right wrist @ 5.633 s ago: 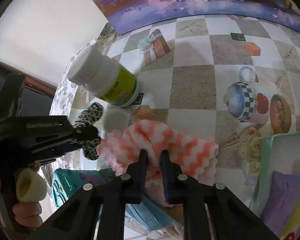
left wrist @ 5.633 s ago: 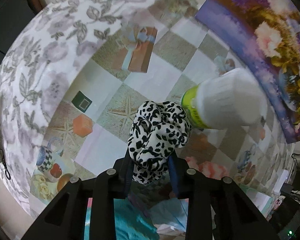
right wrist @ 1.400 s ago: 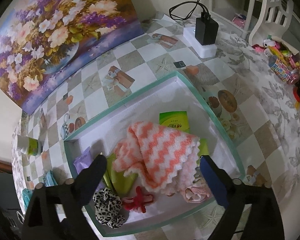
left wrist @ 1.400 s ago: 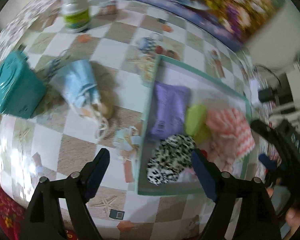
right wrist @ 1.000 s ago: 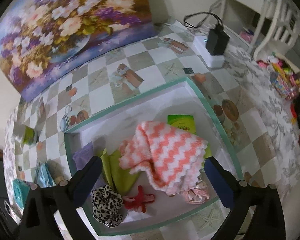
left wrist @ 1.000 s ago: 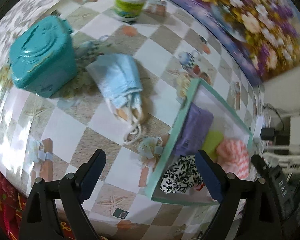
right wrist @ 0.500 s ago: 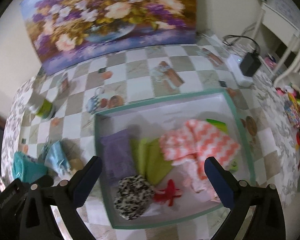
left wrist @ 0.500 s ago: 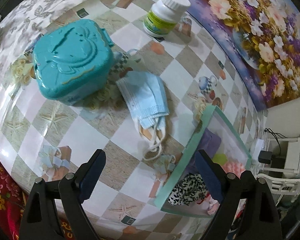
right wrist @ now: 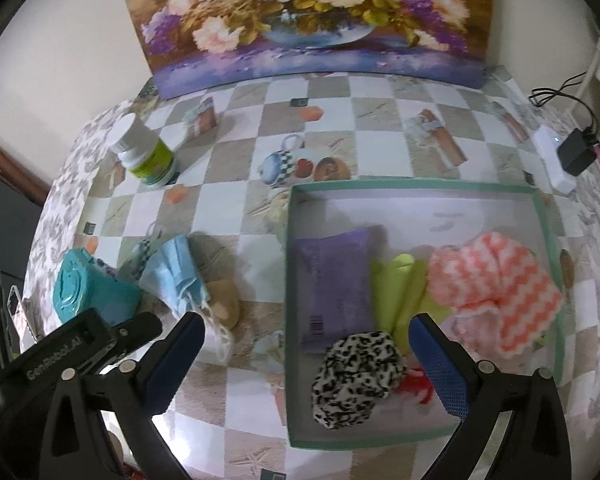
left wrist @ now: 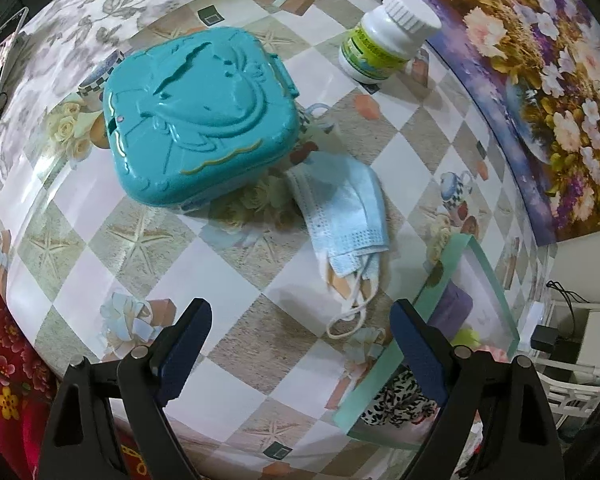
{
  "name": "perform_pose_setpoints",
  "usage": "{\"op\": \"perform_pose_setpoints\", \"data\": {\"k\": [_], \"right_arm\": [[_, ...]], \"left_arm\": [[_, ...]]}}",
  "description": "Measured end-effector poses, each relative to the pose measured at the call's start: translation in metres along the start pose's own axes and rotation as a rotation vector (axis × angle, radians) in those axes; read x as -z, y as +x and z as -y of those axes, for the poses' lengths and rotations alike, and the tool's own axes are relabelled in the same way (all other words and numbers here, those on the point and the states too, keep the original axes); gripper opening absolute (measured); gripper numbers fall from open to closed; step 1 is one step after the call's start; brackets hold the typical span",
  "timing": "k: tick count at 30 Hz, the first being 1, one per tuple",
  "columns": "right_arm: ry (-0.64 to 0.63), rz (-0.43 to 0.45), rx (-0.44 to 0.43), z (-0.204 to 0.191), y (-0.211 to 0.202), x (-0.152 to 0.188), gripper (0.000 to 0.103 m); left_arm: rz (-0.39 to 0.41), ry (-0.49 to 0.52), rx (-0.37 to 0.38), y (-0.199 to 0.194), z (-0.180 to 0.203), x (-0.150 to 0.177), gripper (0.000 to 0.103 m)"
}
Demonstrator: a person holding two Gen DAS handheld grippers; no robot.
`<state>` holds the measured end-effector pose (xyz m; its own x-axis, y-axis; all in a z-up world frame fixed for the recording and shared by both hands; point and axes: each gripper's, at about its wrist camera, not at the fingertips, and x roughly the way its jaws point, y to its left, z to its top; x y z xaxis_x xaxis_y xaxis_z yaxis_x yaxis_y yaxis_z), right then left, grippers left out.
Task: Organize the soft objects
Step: 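Move the left gripper to the blue face mask while the right gripper approaches the tan sponge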
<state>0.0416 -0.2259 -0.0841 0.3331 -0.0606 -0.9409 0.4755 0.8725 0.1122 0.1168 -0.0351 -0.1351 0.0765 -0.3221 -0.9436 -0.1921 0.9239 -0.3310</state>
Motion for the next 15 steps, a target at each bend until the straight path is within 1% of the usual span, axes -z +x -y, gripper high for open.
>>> {"op": "perform_pose_setpoints", "data": {"k": [6, 11, 15], "right_arm": [[-0.015, -0.015, -0.030, -0.003, 0.011, 0.000, 0.103], [-0.017, -0.048, -0.015, -0.003, 0.024, 0.001, 0.103], [-0.020, -0.061, -0.005, -0.002, 0.029, 0.002, 0.103]], "left_arm": [[-0.028, -0.002, -0.009, 0.006, -0.004, -0.003, 0.091], [-0.041, 0.007, -0.015, 0.012, -0.003, -0.004, 0.091], [-0.062, 0.011, -0.001, 0.021, 0.000, -0.007, 0.091]]}}
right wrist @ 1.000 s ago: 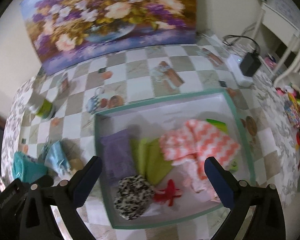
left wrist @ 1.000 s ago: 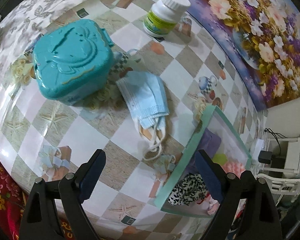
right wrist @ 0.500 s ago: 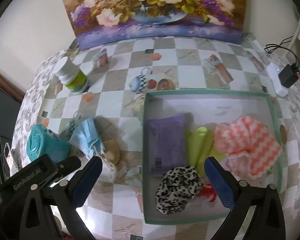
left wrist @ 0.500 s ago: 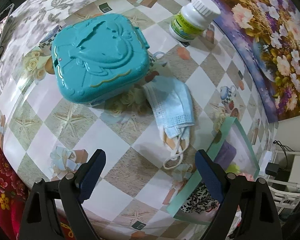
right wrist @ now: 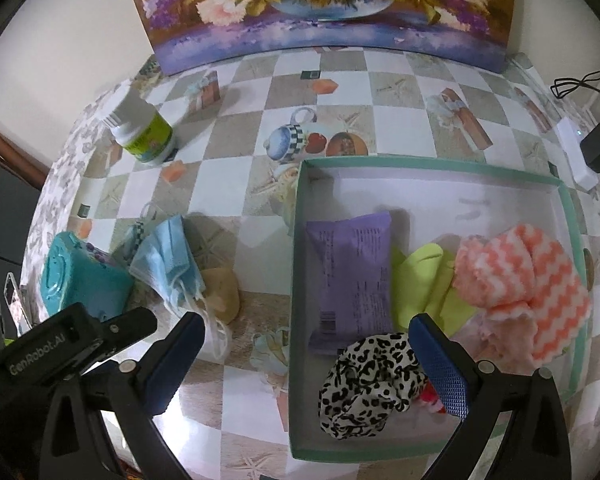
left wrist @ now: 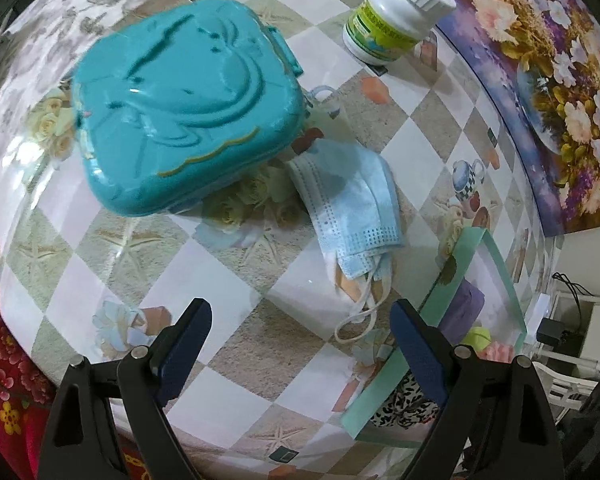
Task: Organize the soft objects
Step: 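Move the left gripper to the blue face mask while the right gripper approaches the tan sponge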
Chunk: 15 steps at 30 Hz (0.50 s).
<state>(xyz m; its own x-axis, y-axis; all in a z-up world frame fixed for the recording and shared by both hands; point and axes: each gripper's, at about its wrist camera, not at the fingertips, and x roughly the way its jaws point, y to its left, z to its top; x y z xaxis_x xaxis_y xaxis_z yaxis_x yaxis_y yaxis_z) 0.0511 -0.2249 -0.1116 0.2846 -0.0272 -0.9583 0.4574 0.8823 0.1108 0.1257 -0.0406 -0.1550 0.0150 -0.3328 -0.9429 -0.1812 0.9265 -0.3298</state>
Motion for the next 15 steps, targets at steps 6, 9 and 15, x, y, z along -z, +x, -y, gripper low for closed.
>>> {"op": "perform_pose_setpoints", "data": {"k": [6, 9, 15], "right_arm": [[0.047, 0.020, 0.030, 0.013, -0.003, -0.004, 0.103], [0.093, 0.038, 0.033, 0.025, -0.006, -0.008, 0.103], [0.130, 0.059, 0.020, 0.031, -0.008, -0.017, 0.103]], "left_arm": [[0.013, 0.009, 0.021, 0.004, 0.006, -0.008, 0.091], [0.030, 0.018, 0.005, 0.006, 0.013, -0.009, 0.091], [0.058, 0.013, -0.026, 0.017, 0.024, -0.015, 0.091]]}}
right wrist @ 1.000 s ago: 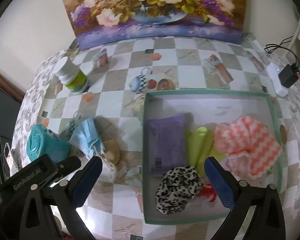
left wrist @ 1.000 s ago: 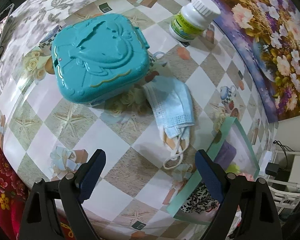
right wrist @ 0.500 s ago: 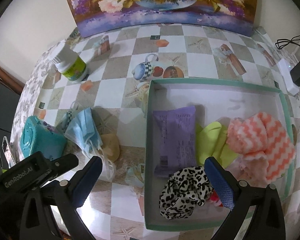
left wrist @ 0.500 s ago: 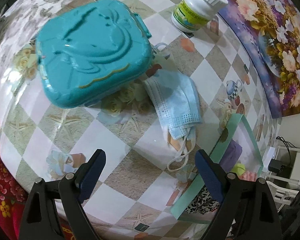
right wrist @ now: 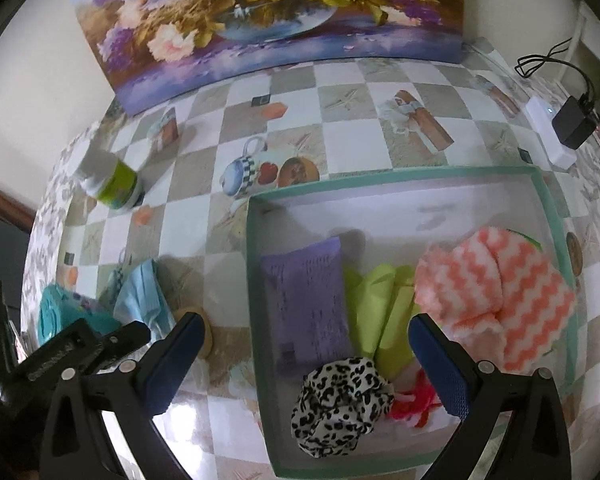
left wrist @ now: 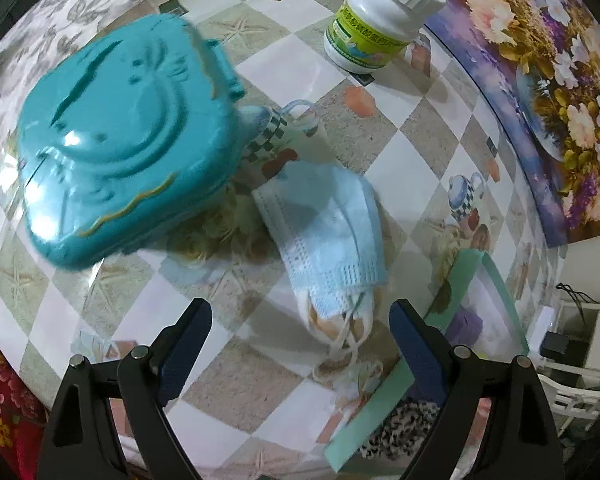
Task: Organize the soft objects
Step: 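Move the left gripper to the blue face mask while the right gripper approaches the tan sponge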
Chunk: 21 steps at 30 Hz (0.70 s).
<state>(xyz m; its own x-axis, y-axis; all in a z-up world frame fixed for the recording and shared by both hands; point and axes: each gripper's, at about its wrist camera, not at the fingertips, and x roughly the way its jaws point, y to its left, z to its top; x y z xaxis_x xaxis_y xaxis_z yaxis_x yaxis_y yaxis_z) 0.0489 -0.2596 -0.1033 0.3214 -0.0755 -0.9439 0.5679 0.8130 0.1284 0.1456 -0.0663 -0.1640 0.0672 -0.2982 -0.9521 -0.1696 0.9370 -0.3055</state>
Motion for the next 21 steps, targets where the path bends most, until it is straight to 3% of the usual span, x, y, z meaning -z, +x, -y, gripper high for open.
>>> {"op": "perform_pose_setpoints", "data": {"k": [10, 18, 19, 21], "right_arm": [[-0.050, 0.063, -0.050, -0.023, 0.006, -0.017, 0.103], [0.002, 0.043, -0.064, -0.010, 0.016, -0.023, 0.103], [0.005, 0.041, -0.067, -0.009, 0.017, -0.023, 0.103], [0.011, 0.036, -0.070, -0.008, 0.019, -0.023, 0.103]], "left_arm": [[0.053, -0.002, -0.055, 0.012, 0.013, -0.015, 0.091], [0.088, 0.048, -0.086, 0.029, 0.036, -0.022, 0.090], [0.084, 0.052, -0.085, 0.032, 0.038, -0.022, 0.089], [0.079, 0.060, -0.088, 0.035, 0.040, -0.023, 0.075]]}}
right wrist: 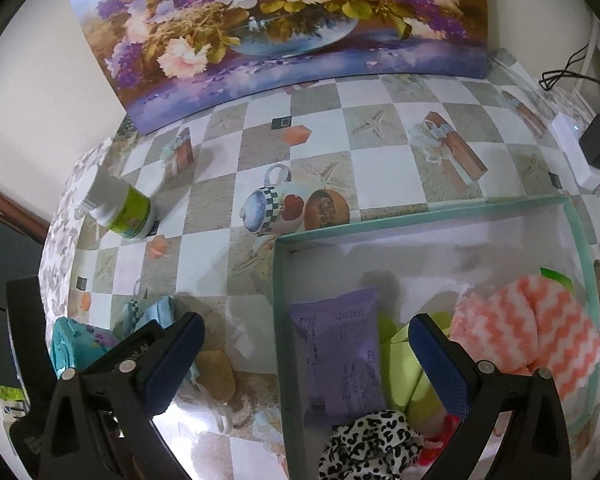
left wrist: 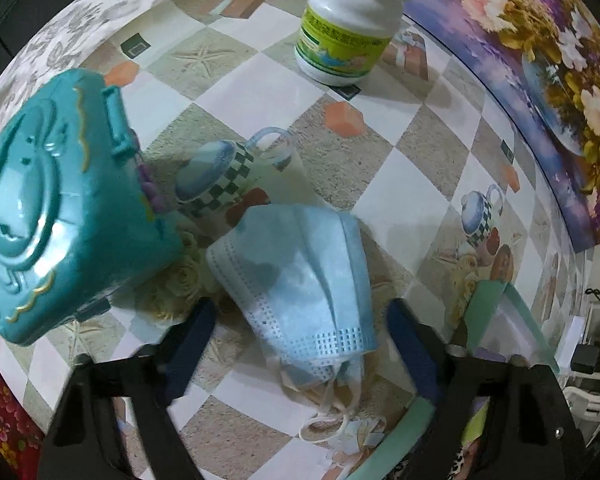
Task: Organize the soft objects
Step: 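Move the left gripper to the blue face mask while the right gripper approaches the tan sponge, then grasp the blue face mask with the left gripper while the right gripper grasps the tan sponge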
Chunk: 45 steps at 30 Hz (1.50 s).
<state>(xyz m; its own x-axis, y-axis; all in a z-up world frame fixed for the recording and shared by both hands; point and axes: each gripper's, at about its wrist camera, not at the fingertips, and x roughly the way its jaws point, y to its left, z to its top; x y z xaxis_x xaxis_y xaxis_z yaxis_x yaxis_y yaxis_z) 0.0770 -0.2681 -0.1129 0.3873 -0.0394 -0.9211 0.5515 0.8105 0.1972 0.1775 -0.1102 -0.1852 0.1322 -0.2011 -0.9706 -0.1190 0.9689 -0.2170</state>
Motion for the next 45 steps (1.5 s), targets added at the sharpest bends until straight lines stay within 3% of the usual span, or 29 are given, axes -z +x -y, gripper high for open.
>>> {"op": "perform_pose_setpoints", "data": {"k": [3, 8, 14, 26, 34, 42, 45], "right_arm": [[0.004, -0.003, -0.004, 0.001, 0.000, 0.000, 0.103], [0.005, -0.006, -0.006, 0.001, 0.000, 0.001, 0.103], [0.007, -0.015, -0.001, 0.001, 0.002, 0.002, 0.103], [0.013, -0.023, 0.002, 0.003, 0.001, 0.004, 0.103], [0.010, -0.019, 0.002, 0.004, -0.002, 0.005, 0.103], [0.015, -0.006, 0.003, 0.006, -0.007, 0.003, 0.103], [0.004, -0.003, 0.003, 0.004, -0.009, 0.004, 0.103]], "left_arm": [[0.014, 0.019, -0.006, 0.001, 0.005, 0.000, 0.065], [0.011, 0.020, 0.011, 0.001, 0.005, -0.003, 0.040], [-0.009, -0.004, 0.046, 0.000, -0.014, -0.007, 0.027], [-0.098, 0.011, 0.140, 0.007, -0.024, 0.007, 0.020], [-0.093, 0.024, 0.202, -0.015, -0.031, 0.027, 0.019], [-0.075, 0.036, 0.219, -0.035, -0.027, 0.026, 0.019], [-0.059, 0.051, 0.181, -0.041, -0.029, 0.025, 0.019]]}}
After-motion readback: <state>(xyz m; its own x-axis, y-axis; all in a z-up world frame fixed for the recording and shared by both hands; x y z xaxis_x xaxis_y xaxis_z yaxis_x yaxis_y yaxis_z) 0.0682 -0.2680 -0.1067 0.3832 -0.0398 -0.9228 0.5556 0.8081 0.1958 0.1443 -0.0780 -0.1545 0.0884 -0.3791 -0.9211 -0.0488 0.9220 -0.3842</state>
